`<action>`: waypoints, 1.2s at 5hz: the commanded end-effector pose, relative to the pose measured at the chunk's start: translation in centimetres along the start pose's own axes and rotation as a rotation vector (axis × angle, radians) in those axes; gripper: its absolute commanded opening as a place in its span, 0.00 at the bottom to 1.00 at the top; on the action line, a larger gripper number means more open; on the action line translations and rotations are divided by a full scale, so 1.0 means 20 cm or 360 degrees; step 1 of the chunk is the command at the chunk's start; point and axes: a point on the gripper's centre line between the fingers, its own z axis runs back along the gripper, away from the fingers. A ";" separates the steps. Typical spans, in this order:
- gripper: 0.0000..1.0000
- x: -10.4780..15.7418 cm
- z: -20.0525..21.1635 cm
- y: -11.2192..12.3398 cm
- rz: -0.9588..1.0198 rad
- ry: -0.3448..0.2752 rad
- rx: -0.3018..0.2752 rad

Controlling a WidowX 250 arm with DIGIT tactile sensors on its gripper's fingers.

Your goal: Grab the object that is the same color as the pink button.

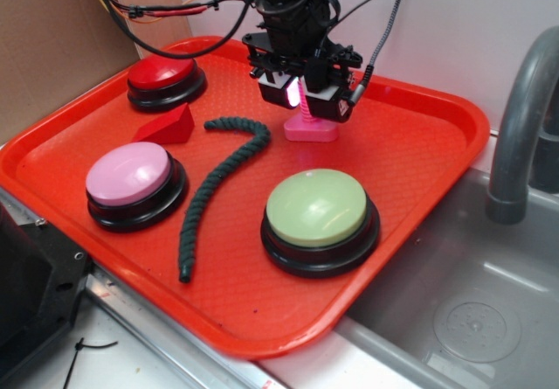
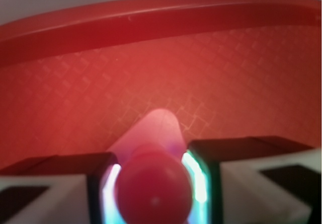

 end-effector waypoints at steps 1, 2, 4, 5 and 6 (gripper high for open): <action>0.00 0.06 0.25 0.08 -0.0032 0.0170 -0.0008; 0.00 0.03 0.45 0.15 -0.0162 0.0270 -0.0086; 0.00 -0.12 0.88 0.25 -0.0196 0.0109 -0.0117; 0.00 -0.20 1.02 0.30 -0.0165 0.0007 -0.0110; 0.00 -0.23 1.03 0.30 -0.0166 -0.0040 -0.0119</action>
